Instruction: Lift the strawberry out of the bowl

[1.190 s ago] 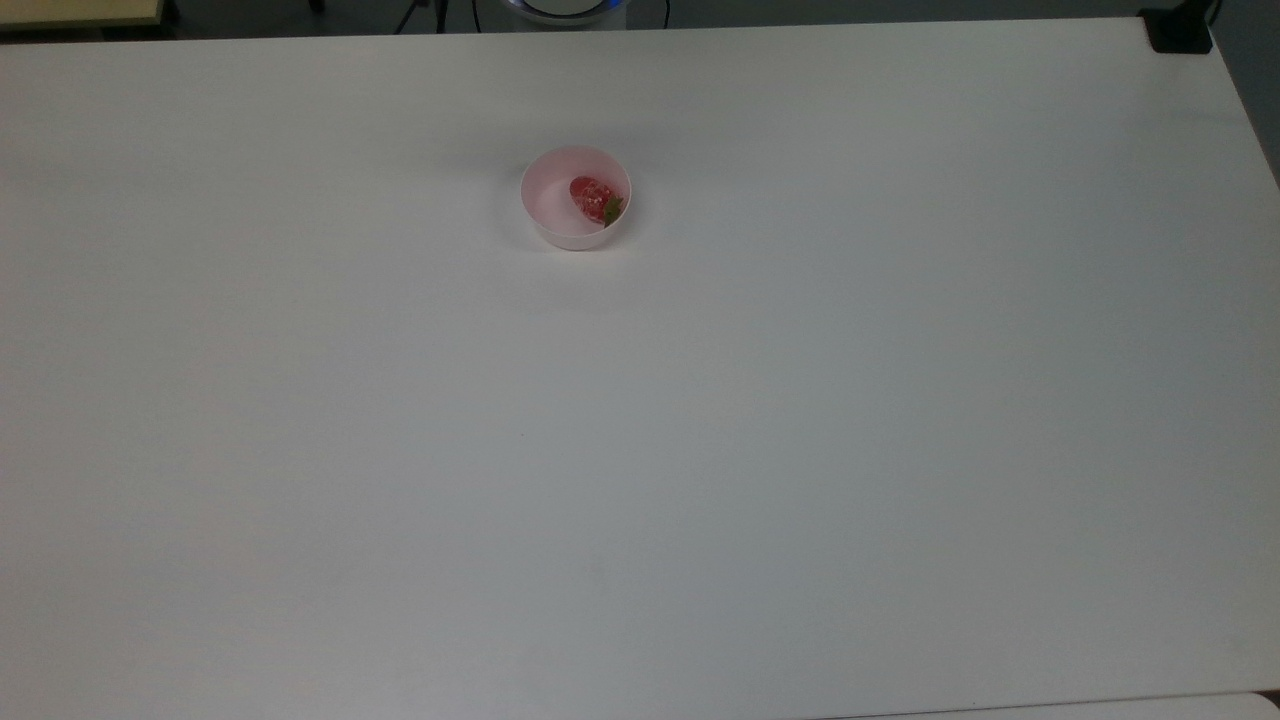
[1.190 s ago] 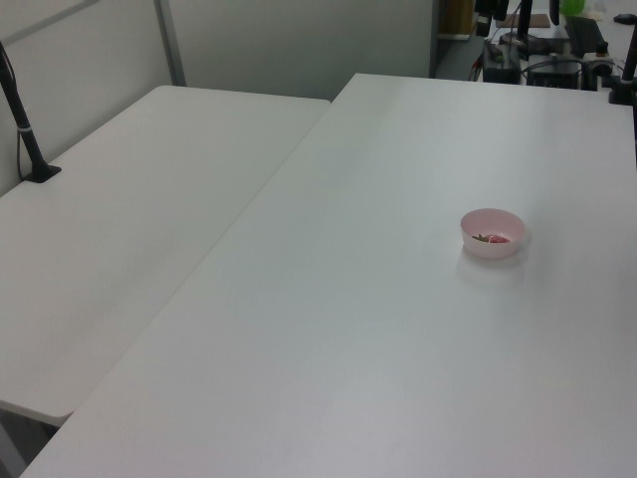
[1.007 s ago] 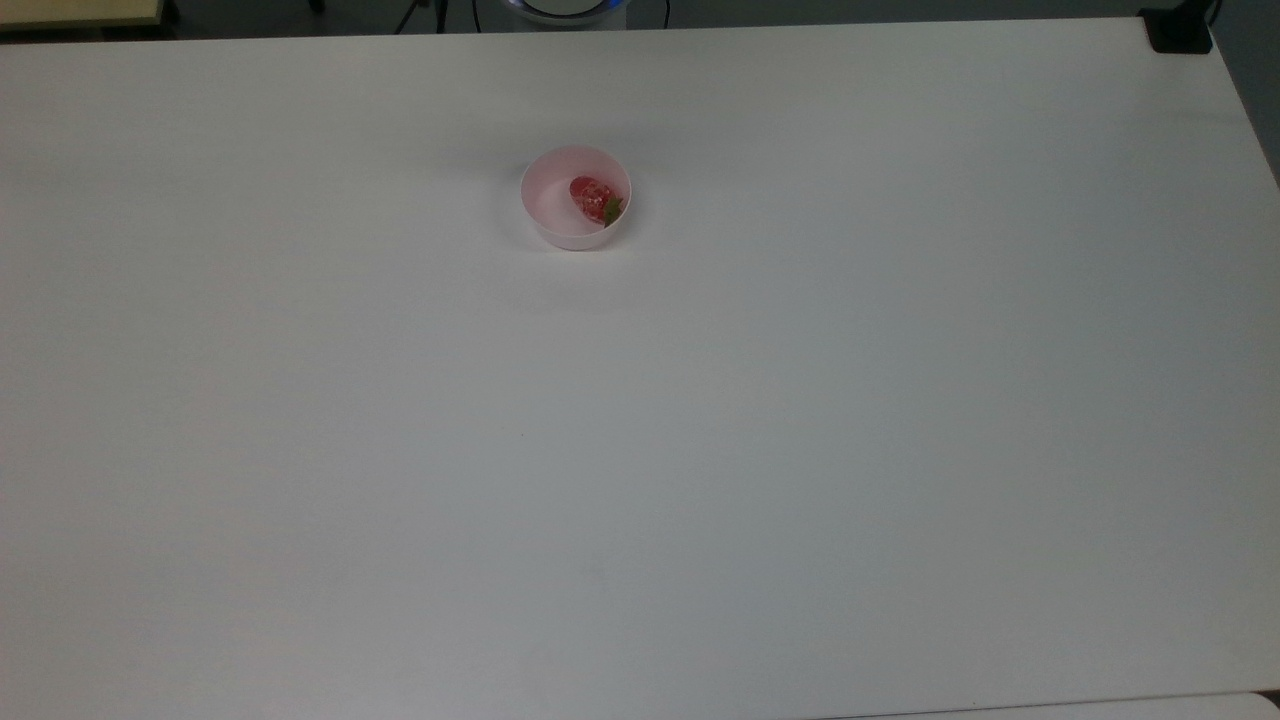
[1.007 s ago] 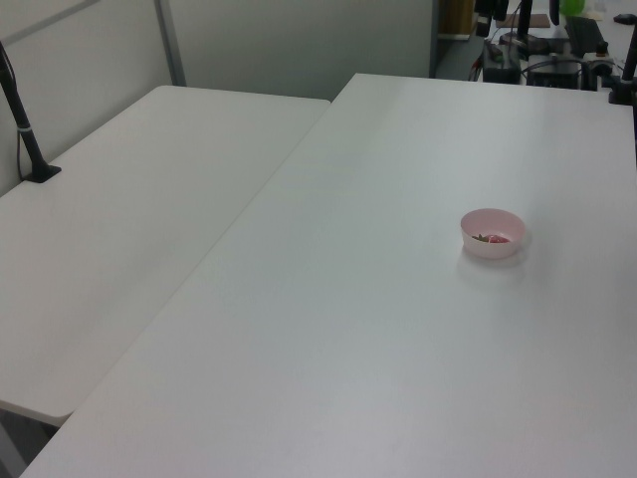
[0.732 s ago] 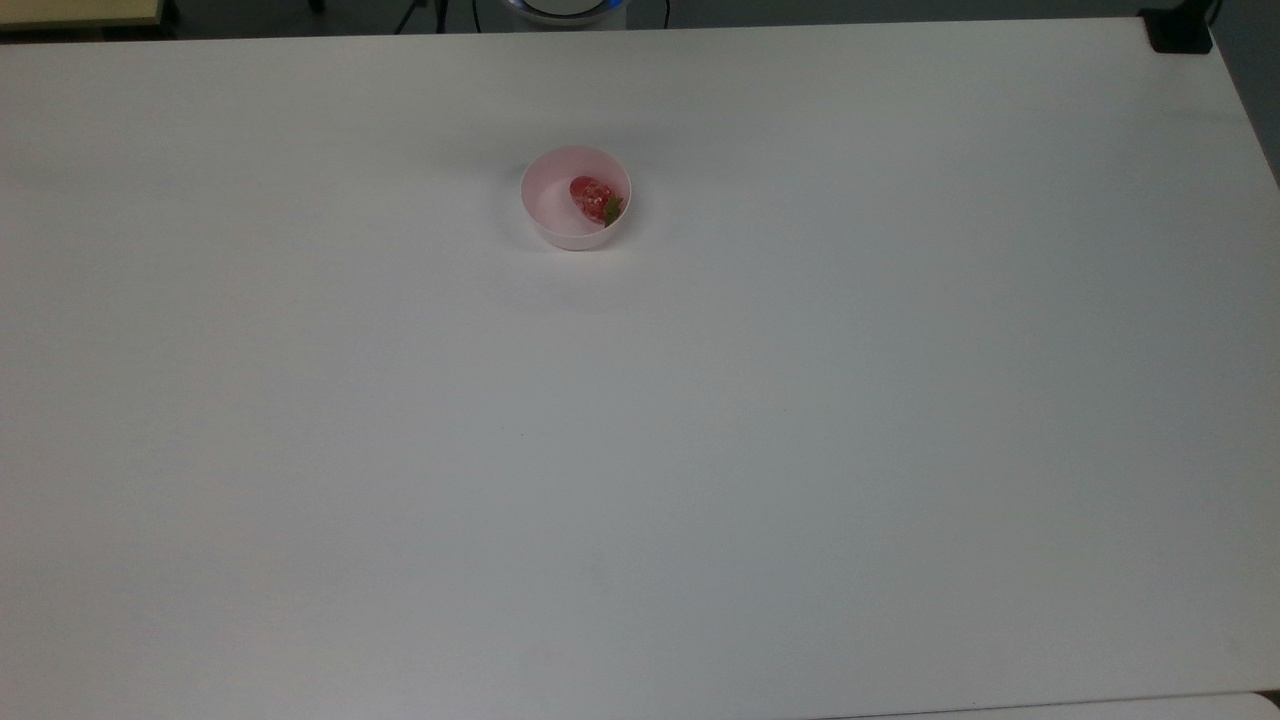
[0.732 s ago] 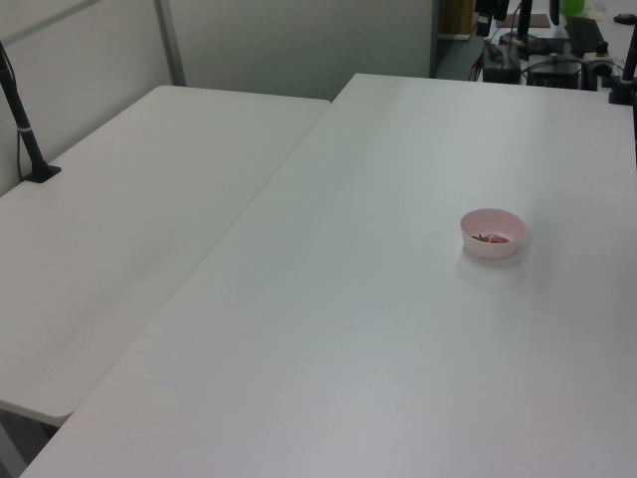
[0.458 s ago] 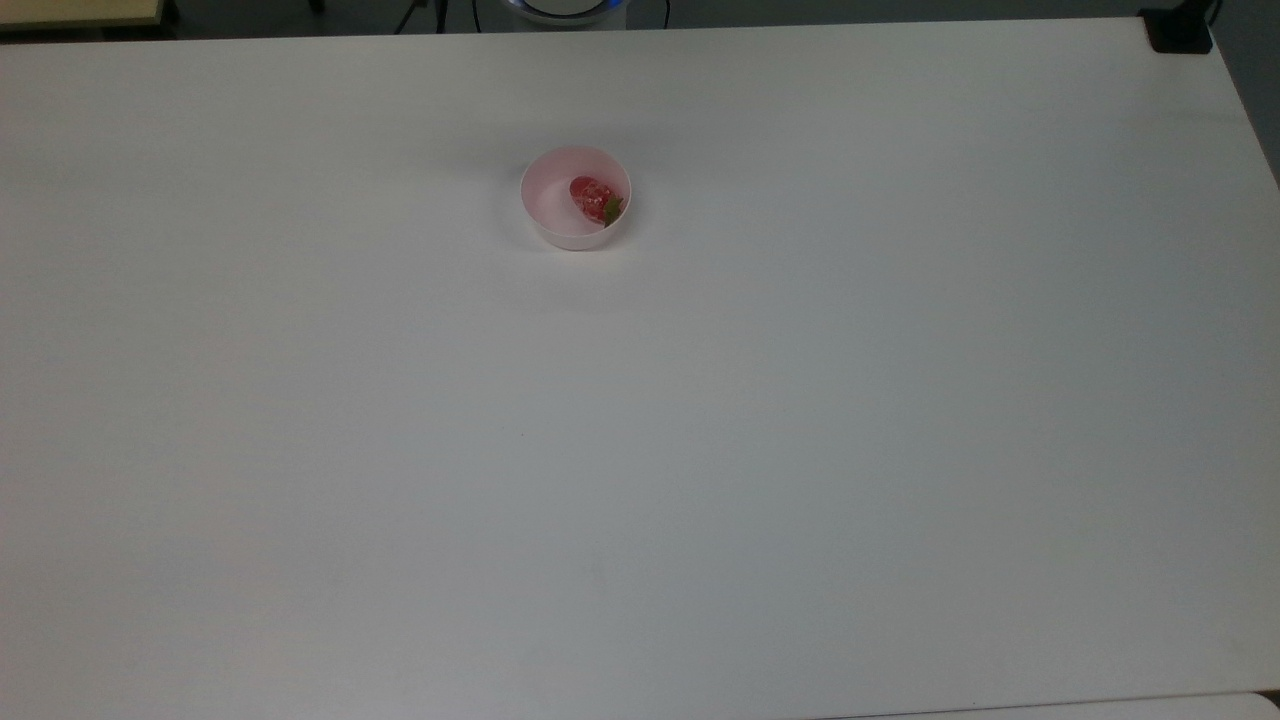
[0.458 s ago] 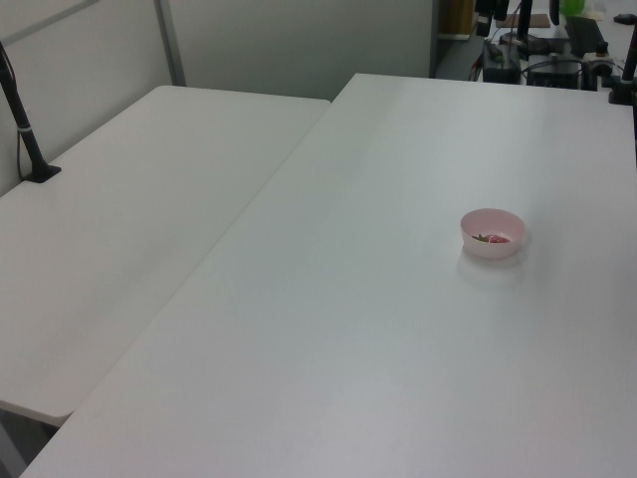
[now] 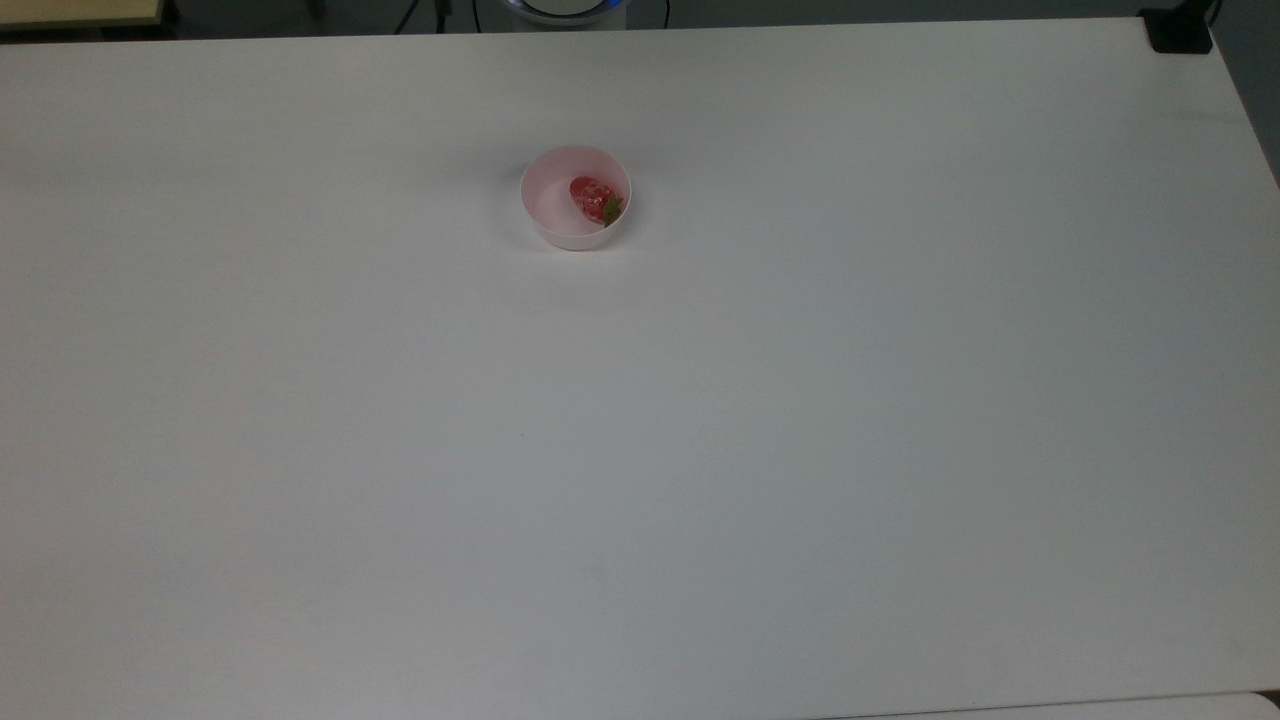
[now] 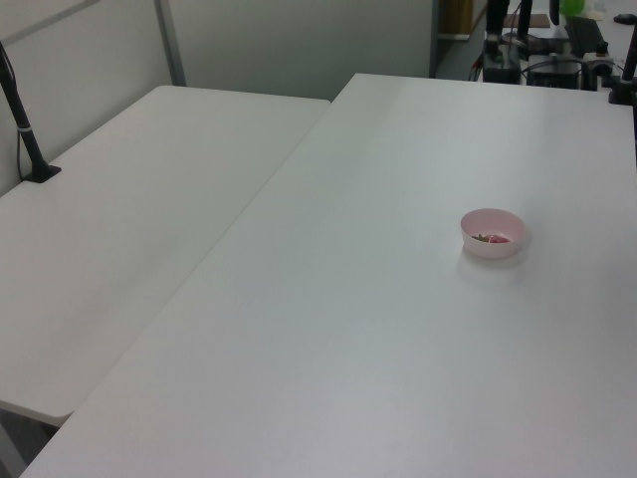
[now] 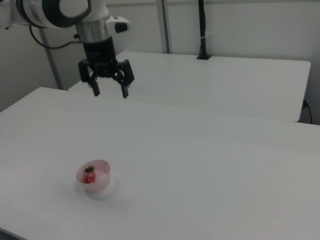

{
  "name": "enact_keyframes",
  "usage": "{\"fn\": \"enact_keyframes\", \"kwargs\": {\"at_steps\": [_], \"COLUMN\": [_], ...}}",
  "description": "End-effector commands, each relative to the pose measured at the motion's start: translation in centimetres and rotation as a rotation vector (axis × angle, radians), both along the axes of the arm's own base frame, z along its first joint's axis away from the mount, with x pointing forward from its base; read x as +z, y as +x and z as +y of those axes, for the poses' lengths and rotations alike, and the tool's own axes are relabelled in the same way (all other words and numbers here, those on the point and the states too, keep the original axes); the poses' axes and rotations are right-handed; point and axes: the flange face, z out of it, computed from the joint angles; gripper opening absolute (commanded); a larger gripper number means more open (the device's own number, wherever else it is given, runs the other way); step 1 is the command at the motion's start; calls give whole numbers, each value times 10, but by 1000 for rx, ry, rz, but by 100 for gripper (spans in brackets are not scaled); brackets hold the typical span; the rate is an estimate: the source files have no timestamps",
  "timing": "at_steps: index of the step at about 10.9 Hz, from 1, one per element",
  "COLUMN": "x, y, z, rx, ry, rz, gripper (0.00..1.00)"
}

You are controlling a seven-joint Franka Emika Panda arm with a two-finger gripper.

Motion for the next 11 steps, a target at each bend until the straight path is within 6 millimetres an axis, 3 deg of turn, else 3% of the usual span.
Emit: {"fn": "enact_keyframes", "kwargs": {"at_steps": [1,4,6,7,8,9,10,11], "x": [-56,-120,-156,-171,-184,-191,-204,-216], "y": [-7,-4,-4,-5,-6,-7,-9,-10], "z": [33,52,77,91,99,110,120,131], "rx": [293,347,402,424,432,431,419,419], "ry": [-39,-54,-49,-48,-46,-48,-48,-48], "rz": [161,179,211,230,253,265,289,310], "gripper": [100,98,84,69,37,21,21,35]}}
